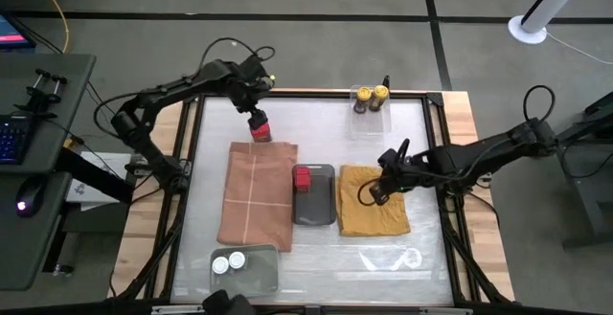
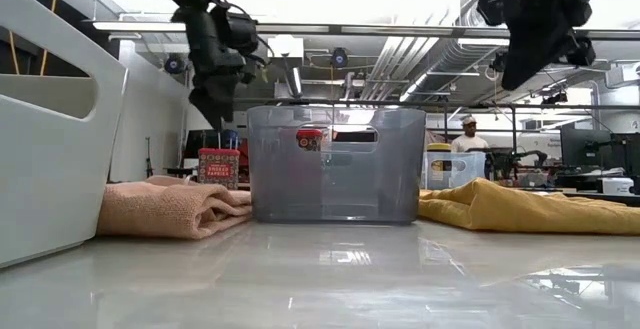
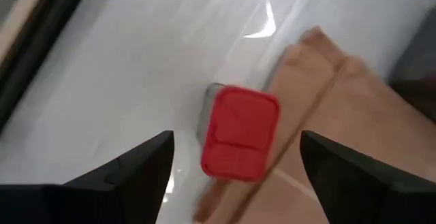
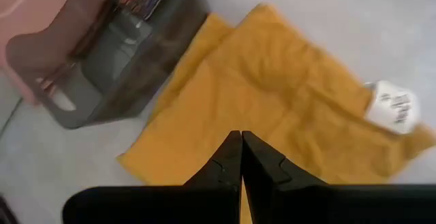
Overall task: Sort spices by type
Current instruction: Put the red seasoning can into the black bin
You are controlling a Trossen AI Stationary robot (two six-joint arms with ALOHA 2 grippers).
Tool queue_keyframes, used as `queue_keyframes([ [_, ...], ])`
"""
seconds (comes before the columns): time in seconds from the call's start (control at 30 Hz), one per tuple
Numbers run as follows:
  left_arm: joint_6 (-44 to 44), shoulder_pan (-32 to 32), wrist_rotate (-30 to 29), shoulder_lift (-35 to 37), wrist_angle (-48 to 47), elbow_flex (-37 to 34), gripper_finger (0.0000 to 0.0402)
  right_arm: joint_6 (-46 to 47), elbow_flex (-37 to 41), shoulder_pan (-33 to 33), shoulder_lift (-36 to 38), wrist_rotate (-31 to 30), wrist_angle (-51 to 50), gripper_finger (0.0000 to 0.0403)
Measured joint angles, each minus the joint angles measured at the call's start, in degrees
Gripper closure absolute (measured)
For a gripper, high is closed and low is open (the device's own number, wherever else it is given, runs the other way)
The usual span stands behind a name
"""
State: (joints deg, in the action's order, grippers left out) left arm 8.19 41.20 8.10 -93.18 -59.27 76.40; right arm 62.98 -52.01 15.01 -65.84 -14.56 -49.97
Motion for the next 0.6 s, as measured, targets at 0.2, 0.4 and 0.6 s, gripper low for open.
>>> queue_keyframes([
  [0.2,1.8,-3.6,-1.7,-3.9,-1.7,1.2,0.0087,2.8,1.4,1.9,-0.2,1.0,2.5,0.0403],
  [0.4,5.5,-7.5,-10.4,-6.6,-2.9,1.2,0.0087,3.2,1.4,2.4,-0.2,0.4,2.5,0.0403],
  [0.6,5.5,-7.3,-12.6,-7.4,-0.9,1.2,0.0087,4.1,1.4,2.4,-0.2,0.5,2.9,0.0403],
])
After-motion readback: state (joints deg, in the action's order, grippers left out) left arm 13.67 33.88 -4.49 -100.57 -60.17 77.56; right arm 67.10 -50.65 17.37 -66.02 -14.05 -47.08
